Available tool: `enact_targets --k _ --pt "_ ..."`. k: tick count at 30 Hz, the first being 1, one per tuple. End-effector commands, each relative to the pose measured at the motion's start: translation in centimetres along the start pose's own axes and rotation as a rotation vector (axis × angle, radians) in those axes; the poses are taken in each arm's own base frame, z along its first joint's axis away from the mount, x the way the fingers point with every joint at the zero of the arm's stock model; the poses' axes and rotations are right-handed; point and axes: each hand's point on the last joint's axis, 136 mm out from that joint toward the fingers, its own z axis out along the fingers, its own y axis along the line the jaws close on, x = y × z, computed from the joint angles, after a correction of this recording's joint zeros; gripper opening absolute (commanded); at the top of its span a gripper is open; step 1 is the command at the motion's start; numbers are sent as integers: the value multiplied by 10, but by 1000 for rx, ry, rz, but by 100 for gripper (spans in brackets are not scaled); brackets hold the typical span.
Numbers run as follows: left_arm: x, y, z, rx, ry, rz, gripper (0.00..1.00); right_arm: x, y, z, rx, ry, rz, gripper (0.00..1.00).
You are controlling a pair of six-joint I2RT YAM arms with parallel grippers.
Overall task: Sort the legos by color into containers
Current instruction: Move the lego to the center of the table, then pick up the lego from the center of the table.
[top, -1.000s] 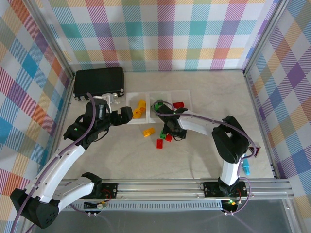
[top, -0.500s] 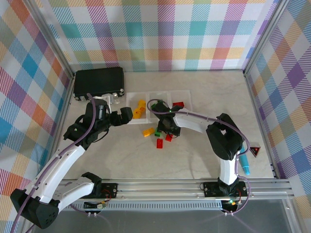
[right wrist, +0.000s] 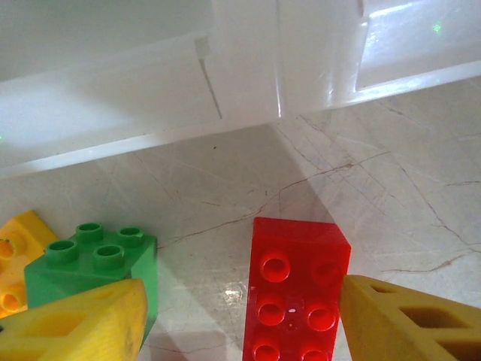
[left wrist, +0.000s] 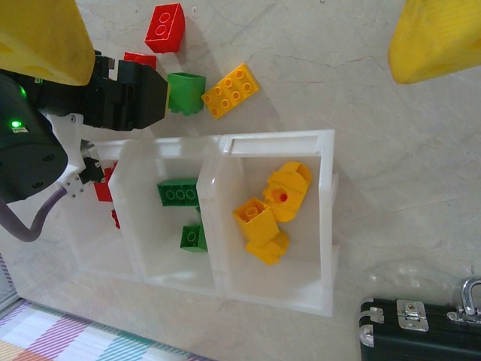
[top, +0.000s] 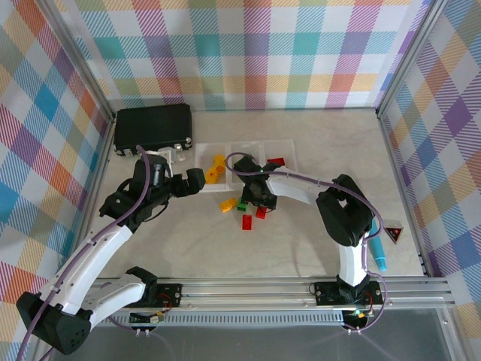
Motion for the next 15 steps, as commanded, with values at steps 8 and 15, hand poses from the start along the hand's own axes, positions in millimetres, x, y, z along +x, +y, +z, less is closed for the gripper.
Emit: enact_targets --k 8,15 --pt "9 4 2 4 29 -12 100 13 -29 8 107 19 -37 68" --pt "11 3 2 13 35 -21 100 17 -31 20 104 39 -28 64"
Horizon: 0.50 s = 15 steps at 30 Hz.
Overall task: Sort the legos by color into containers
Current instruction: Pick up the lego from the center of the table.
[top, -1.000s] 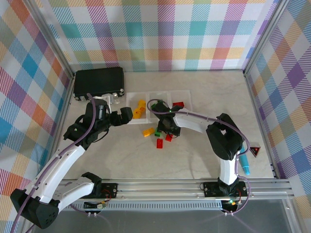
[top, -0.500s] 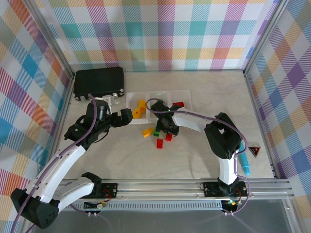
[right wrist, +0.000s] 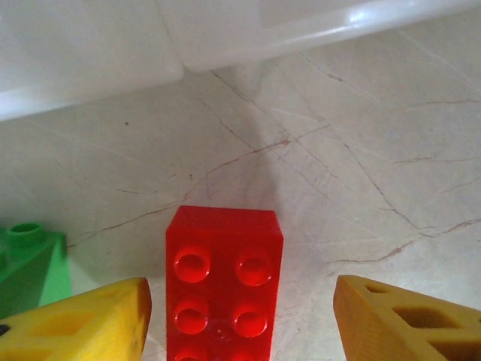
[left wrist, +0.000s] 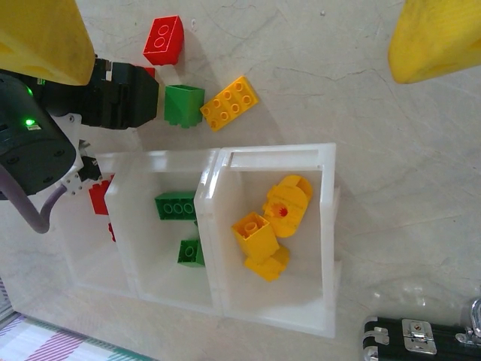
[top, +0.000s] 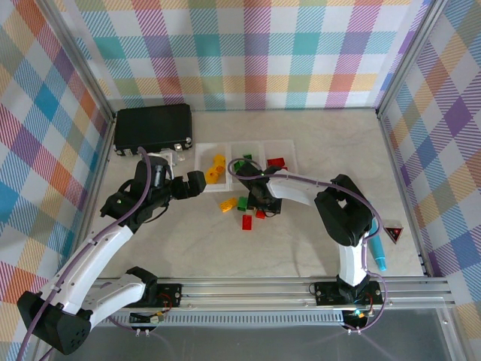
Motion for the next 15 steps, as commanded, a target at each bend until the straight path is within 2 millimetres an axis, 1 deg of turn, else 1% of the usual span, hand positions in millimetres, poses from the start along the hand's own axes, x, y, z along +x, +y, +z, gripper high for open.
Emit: enact_targets --k 1,4,5,9,10,13,15 --pt "2 2 -1 9 6 -15 100 4 -6 11 22 16 -14 63" --pt "3 2 -1 8 8 -20 100 5 -7 16 23 23 -15 57" --pt "3 2 -1 9 9 -21 100 5 -8 17 24 22 -14 53" --pt "5 3 -1 8 13 -24 100 3 -8 15 17 11 -23 43" --pt "6 3 -2 6 14 -25 100 2 -8 12 11 4 -25 41" --pt "7 5 -3 -1 14 -32 100 -4 -5 -1 -15 -22 -52 31" --pt "8 7 -3 -8 16 -36 100 -10 -4 -16 -35 -55 -76 27"
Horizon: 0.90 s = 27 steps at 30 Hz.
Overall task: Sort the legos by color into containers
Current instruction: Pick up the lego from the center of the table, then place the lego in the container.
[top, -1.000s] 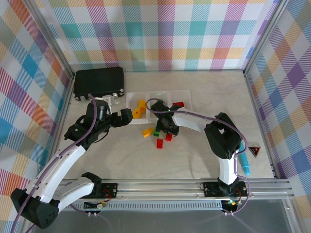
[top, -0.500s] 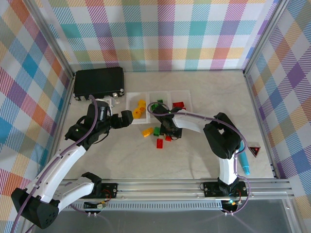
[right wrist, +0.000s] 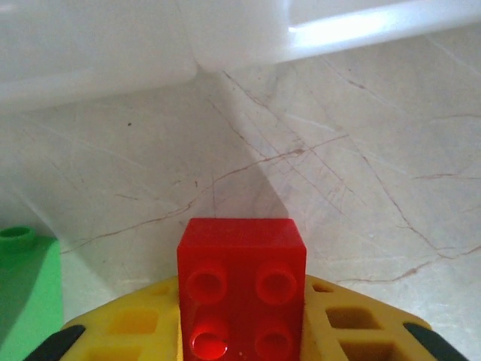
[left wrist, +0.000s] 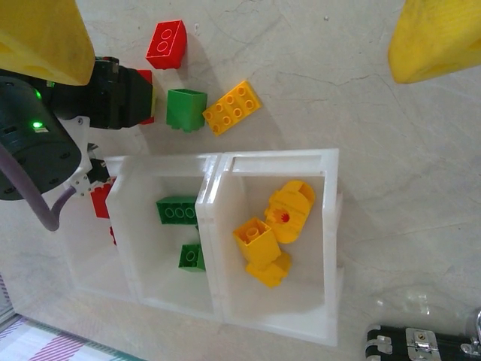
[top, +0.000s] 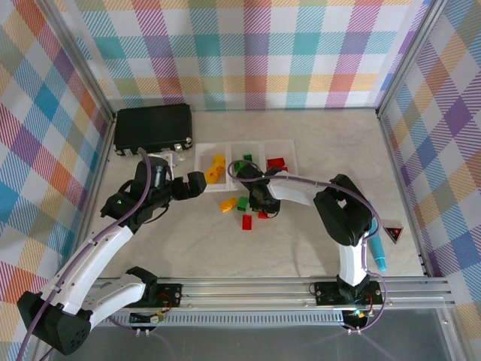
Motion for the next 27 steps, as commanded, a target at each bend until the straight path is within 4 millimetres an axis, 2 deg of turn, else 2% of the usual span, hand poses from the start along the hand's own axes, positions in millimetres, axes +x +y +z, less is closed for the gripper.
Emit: enact_targets --k 1,4,8,12,16,20,27 --pt "4 7 -4 -12 3 -24 100 -13 -4 -30 -26 -63 -51 26" --pt "7 7 -3 -8 8 -37 100 -30 -8 -61 -32 -137 -100 23" --pt "12 8 -2 3 14 -57 100 -64 -15 -100 -66 -229 -142 23" --pt "21 7 0 26 35 -85 100 -109 -39 -118 -73 -291 -134 23" --pt "44 2 11 82 107 -125 100 -144 -51 -117 -81 -306 -154 23" --pt "64 5 11 91 133 -149 100 -169 -54 -102 -107 -287 -173 23" --pt "81 8 -2 82 131 -140 100 -186 -37 -71 -146 -236 -238 23"
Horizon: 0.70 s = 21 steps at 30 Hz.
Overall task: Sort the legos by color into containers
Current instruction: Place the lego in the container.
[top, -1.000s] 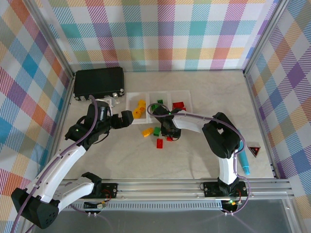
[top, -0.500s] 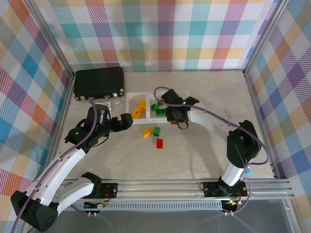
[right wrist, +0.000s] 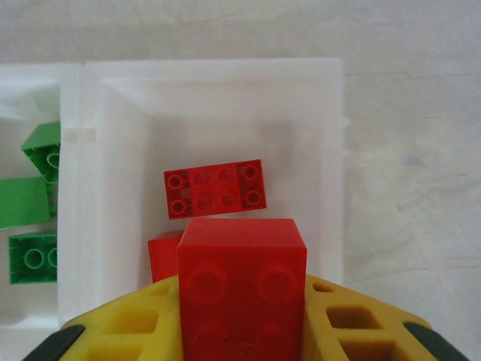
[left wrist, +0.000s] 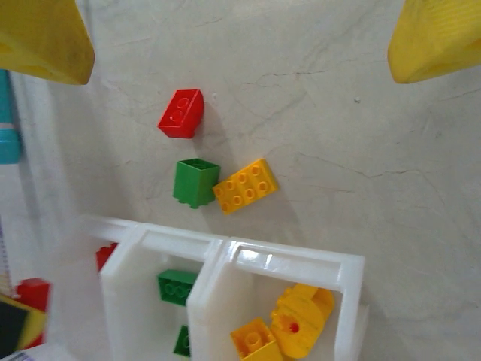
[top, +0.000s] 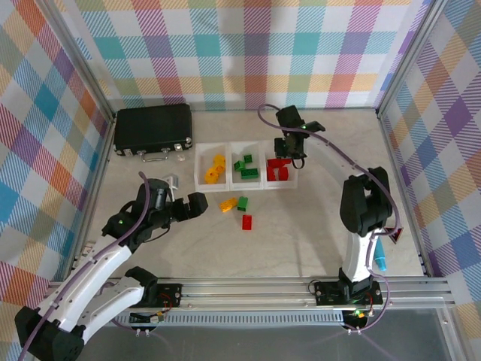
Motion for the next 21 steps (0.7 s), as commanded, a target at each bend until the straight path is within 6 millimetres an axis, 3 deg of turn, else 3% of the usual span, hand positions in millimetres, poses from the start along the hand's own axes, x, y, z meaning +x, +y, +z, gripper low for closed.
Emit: enact_targets --k 1,5,14,18,21 --pt "12 4 -3 -14 14 -14 100 -8 16 6 -63 9 -67 23" --pt "29 6 2 -17 46 -12 100 -7 17 21 -51 36 -85 26" --pt "64 11 11 -76 102 42 100 -9 11 33 -6 59 -120 51" --pt "72 8 14 -99 96 82 100 -9 10 27 -1 65 -123 59" --pt "76 2 18 -114 100 121 100 -9 8 10 -4 60 -108 63"
